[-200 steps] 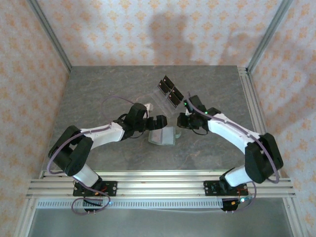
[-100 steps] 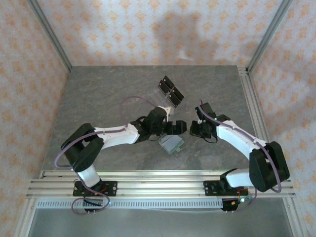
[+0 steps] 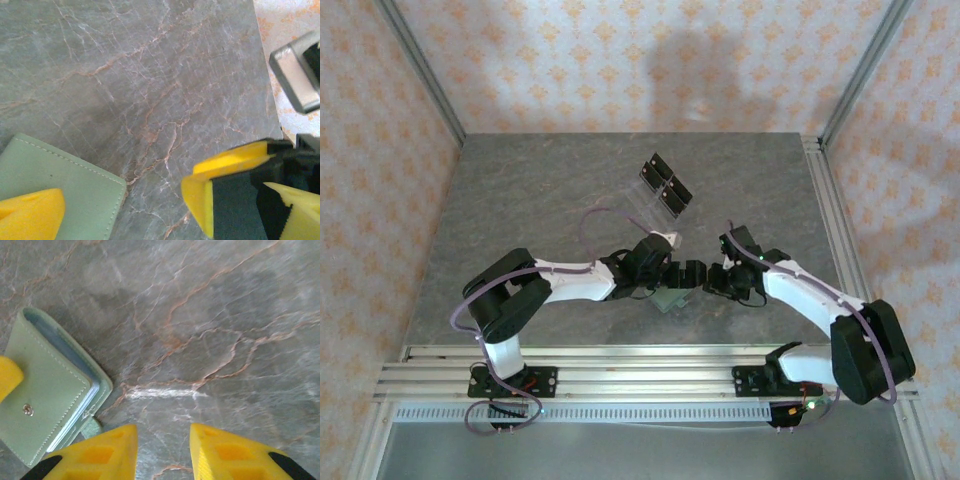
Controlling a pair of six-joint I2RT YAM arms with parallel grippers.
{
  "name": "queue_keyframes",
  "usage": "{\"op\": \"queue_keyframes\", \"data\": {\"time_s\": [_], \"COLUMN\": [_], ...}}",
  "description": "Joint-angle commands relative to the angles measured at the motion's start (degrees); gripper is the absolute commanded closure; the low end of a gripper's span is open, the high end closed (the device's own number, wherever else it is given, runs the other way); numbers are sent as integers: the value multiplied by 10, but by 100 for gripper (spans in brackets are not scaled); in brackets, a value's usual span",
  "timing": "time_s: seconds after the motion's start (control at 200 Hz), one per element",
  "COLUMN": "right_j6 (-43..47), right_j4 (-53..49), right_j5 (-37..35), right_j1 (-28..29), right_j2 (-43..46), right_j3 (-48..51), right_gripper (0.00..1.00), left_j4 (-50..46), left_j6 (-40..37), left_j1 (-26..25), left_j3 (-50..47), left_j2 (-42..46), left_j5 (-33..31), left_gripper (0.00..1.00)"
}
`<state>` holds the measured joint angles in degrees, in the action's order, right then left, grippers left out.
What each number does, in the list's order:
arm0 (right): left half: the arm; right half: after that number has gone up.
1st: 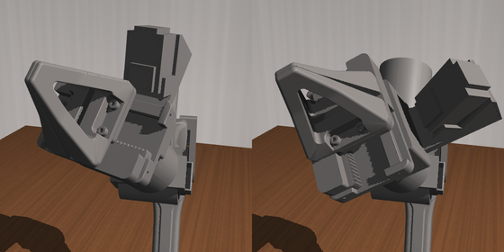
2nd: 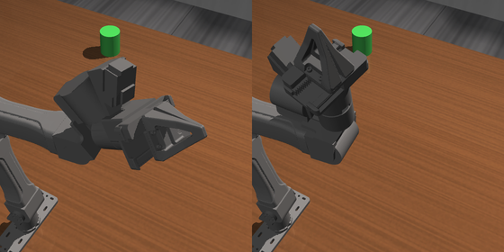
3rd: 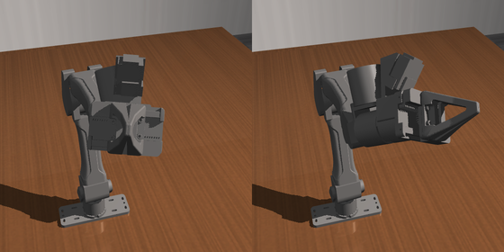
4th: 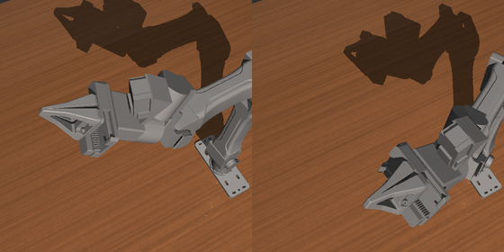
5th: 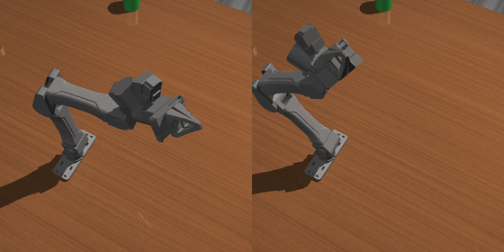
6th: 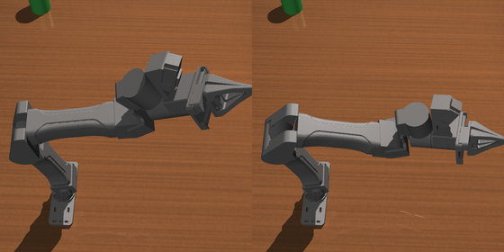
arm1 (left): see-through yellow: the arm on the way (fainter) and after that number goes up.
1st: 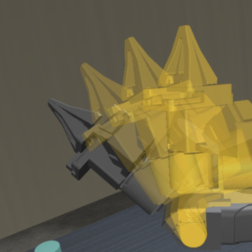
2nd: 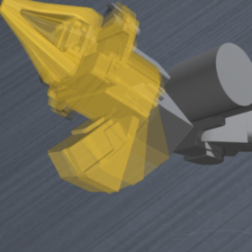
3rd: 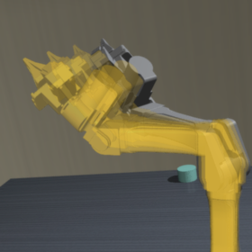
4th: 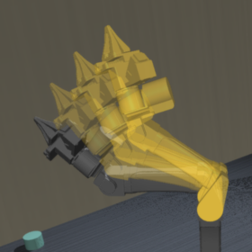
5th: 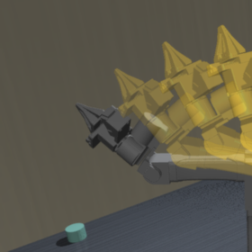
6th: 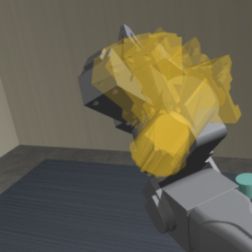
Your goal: Put the credit cards into the card holder
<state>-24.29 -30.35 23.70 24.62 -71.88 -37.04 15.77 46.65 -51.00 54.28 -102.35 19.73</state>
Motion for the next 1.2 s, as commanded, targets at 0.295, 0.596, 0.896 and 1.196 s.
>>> {"op": "queue_keyframes", "data": {"time_s": [0.295, 0.596, 0.896, 1.196], "right_j6": [-76, -77, -63, -45], "right_j4": [134, 179, 169, 121], "right_j5": [34, 45, 58, 54], "right_j1": [72, 75, 76, 75], "right_j2": [-88, -182, -265, -234], "right_j3": [-6, -63, -172, -193], "right_gripper": [69, 76, 79, 79], "left_j4": [-26, -14, -3, -5], "left_j6": [-15, -10, -3, -3], "left_j1": [17, 20, 19, 19], "left_j3": [-27, -67, -83, -85], "left_j2": [73, 107, 119, 130], "left_j5": [-56, -61, -65, -74], "left_gripper": [0, 0, 0, 0]}}
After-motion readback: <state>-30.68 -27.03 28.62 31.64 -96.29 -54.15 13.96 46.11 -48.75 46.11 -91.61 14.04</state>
